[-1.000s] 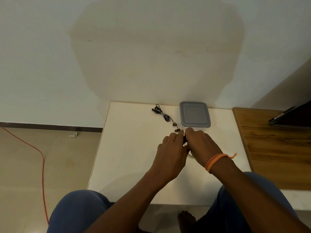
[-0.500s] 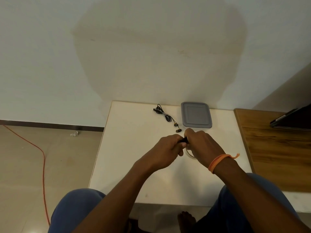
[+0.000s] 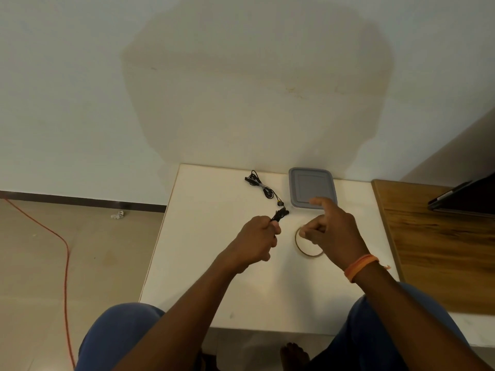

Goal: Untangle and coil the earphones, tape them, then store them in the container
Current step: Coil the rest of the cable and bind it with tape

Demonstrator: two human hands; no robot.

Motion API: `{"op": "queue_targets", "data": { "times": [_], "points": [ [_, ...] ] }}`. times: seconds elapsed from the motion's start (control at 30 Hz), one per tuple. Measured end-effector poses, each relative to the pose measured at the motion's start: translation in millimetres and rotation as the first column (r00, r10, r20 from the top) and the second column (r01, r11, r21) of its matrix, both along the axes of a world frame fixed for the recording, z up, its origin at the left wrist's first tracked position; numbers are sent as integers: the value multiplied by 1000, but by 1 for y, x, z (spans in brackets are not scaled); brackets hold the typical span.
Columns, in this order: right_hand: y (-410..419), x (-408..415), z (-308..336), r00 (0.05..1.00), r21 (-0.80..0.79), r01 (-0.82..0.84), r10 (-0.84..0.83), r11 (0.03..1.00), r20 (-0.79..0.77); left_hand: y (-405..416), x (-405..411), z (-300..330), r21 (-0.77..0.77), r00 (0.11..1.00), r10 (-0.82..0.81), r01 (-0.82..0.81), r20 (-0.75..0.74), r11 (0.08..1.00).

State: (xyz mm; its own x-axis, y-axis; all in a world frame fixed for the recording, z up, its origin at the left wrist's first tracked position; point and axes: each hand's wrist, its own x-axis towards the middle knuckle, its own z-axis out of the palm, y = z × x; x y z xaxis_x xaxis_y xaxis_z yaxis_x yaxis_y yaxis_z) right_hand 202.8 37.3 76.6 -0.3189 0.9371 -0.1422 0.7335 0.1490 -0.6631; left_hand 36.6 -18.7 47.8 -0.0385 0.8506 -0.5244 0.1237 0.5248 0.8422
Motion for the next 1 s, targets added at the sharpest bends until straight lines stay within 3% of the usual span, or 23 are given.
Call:
{"op": "queue_targets", "data": {
  "times": [0.07,0.17,0.3,0.43,0.57,0.77,0.87,1.0],
  "points": [
    [0,2,1,998,104,41,-36,994,-48,1,3,-3,-32,993,-51,47,-108,998],
    [-5,-3,3,995,260,-21,46,965,-89,0,10,-5,-54,965,-120,111,-231,992],
    [-11,-13,-11,969,530,-238,236,814,73,-3,11,-4,-39,993,-30,26,-114,999],
    [-14,-19,-22,922,699,-387,277,602,272,-2,13,-2,-31,997,-49,48,-57,998],
    [-19,-22,-24,886,701,-464,270,542,378,0,12,-2,-72,999,-33,34,14,997],
    [-24,-24,-20,886,729,-462,232,505,401,-1,10,1,-75,995,-11,19,99,997],
    [-25,-23,-20,887,715,-460,231,526,401,-1,9,5,-81,980,29,-13,198,997],
    [-25,-21,-22,896,697,-443,241,564,373,0,8,5,-76,983,31,-18,181,997]
  ]
}}
